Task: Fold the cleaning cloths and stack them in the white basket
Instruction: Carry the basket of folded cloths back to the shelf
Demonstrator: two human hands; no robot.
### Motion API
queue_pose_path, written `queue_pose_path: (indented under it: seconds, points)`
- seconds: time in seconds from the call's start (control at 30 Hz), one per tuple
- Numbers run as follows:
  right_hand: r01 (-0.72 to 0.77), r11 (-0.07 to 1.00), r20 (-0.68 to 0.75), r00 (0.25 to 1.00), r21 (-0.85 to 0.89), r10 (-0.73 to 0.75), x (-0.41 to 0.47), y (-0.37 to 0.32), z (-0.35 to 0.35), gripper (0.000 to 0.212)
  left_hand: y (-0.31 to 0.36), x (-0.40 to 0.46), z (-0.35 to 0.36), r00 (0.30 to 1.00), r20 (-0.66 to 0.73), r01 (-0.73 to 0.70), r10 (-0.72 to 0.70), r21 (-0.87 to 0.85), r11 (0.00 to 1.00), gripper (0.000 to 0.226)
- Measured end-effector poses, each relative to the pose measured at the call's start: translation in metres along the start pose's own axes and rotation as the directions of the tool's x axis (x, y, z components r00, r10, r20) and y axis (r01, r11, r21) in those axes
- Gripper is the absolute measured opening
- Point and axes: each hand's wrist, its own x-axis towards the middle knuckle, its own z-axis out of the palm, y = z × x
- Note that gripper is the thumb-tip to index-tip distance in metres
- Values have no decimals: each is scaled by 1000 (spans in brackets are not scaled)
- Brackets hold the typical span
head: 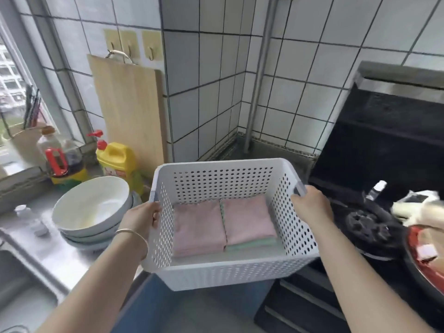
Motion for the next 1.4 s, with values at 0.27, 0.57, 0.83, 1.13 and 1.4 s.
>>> queue_pose_path:
  seconds: [0.27,0.57,0.83,1.13,1.4]
  points:
    - [-161,987,15,987,-19,161,131,-10,35,36,28,111,104,999,51,-28,14,287,958,20]
    - [-215,975,57,974,-61,218,218,-14,57,48,34,164,168,997,-5,72,-72,238,969,25]
    - [-138,983,118,981,-119,152,248,-6,72,49,25,165,181,992,-47,128,-121,206,970,7]
    - [52,955,46,998,-291,-40,233,-1,64,80,5,150,213,988,-112,110,-110,-6,994,23]
    - [-236,887,77,972,397,224,182,-6,92,76,-16,108,284,971,-131,193,-202,-74,978,34]
